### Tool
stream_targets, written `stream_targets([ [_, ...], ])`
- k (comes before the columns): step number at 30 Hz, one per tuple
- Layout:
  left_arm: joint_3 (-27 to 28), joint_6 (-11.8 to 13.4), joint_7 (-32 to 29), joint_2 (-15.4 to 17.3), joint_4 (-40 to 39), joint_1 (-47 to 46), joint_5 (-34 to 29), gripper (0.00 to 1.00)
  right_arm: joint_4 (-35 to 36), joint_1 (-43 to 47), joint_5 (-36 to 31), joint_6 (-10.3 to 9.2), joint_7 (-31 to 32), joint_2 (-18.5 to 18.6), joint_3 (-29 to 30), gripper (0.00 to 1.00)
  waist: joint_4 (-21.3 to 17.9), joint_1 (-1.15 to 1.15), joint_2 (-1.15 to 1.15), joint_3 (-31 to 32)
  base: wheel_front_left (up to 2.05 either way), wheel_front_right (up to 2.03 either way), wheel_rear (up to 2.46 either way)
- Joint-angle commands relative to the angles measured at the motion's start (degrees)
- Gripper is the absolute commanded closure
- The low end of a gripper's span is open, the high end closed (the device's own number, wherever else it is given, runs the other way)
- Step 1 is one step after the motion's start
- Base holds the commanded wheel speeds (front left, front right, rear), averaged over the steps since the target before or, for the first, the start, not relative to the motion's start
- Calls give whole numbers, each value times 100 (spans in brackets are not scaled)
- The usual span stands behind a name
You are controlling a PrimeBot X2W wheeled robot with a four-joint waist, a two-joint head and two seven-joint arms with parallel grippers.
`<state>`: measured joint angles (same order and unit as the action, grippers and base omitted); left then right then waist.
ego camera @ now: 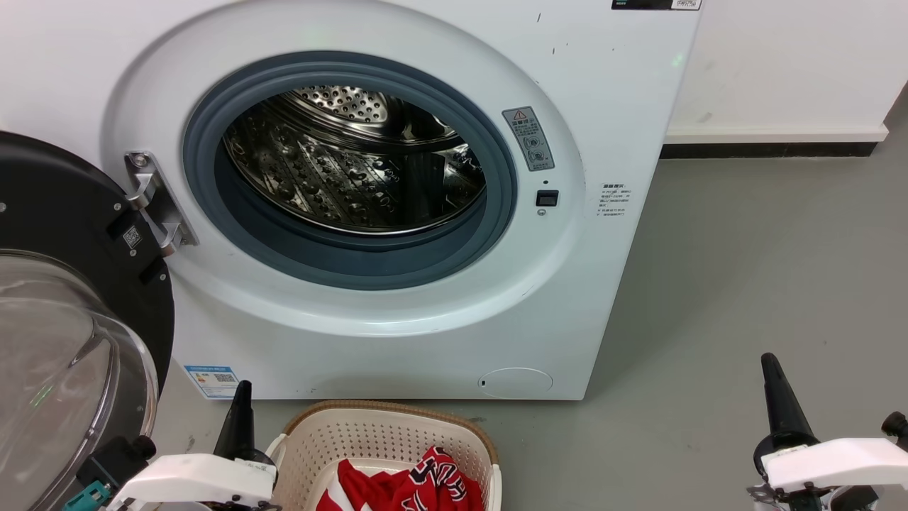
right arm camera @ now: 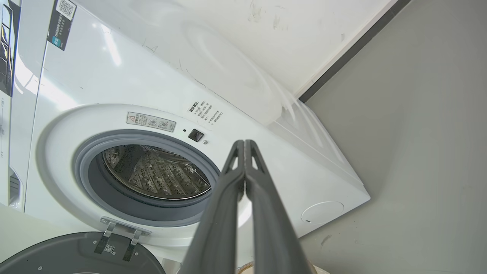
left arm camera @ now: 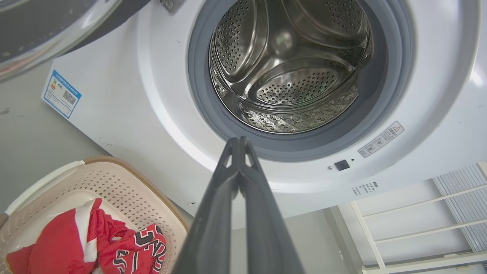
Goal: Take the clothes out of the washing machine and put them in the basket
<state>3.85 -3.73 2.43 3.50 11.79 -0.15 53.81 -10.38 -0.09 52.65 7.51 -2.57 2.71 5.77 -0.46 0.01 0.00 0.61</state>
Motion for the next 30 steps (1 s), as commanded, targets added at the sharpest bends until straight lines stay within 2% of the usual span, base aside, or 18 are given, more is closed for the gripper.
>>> stream_targets([
  [1, 27, -40, -36, 14, -29, -135, 190, 100, 25, -200, 203, 0, 41, 18, 12, 100, 1, 0, 0, -2, 0, 0, 0],
  [30, 158, -228, -495, -27, 105, -415, 2099, 100, -181, -427, 2172, -1, 501, 23, 45, 100, 21, -1, 0, -36, 0, 0, 0],
])
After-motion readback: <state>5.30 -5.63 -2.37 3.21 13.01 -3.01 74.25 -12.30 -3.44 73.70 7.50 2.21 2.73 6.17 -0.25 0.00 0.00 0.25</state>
